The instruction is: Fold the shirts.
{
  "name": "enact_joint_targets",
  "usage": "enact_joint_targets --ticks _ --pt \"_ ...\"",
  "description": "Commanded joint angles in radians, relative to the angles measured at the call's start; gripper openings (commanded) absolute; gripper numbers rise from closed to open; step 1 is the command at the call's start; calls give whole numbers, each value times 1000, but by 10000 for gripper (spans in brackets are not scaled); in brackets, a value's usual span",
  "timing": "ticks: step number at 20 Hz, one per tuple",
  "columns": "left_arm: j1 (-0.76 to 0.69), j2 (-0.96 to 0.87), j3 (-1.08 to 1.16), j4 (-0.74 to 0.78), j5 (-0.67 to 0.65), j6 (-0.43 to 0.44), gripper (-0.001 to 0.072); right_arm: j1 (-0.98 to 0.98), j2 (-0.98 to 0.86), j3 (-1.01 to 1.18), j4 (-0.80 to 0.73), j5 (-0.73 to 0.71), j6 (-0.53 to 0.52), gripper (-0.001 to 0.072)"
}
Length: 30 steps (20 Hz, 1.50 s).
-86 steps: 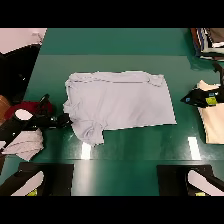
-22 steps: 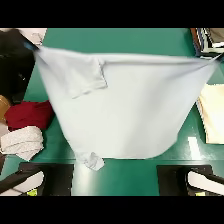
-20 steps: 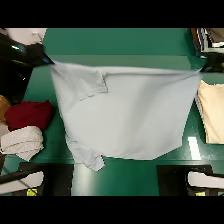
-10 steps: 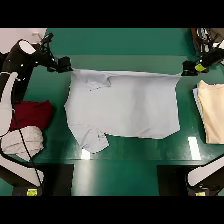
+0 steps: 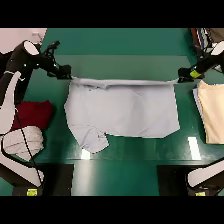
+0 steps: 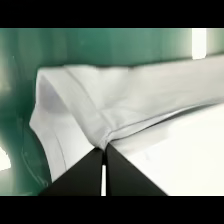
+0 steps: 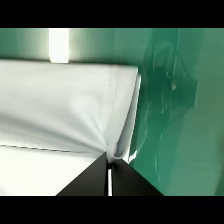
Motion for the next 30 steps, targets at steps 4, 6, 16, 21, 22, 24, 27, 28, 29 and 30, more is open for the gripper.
enact_joint_targets --ticks 4,6,16,21,22,24,27,28,29,30 --pt "-36 12 -155 26 -16 9 23 28 170 -367 -3 -183 26 9" --pt "-36 12 -159 38 -21 -15 28 28 171 -405 5 -181 27 10" --pt "-36 391 -499 196 -90 -60 421 -72 444 -494 85 -34 -10 365" --pt "-36 703 -983 22 1 -111 422 -67 608 -661 150 -87 -36 365" --pt "-36 743 -1056 -5 19 -126 421 -67 627 -685 179 -103 -49 365" --pt "-36 794 -1159 -46 71 -132 422 -67 653 -721 220 -126 -56 365" --pt "-36 801 -1224 -117 172 -129 421 -66 655 -723 242 -118 -61 365" --pt "-36 801 -1236 -143 201 -118 421 -67 655 -723 242 -114 -61 365" --pt "-36 800 -1247 -167 227 -112 421 -67 655 -723 242 -113 -61 365" --pt "-36 800 -1256 -200 252 -92 421 -67 655 -723 242 -113 -61 365"
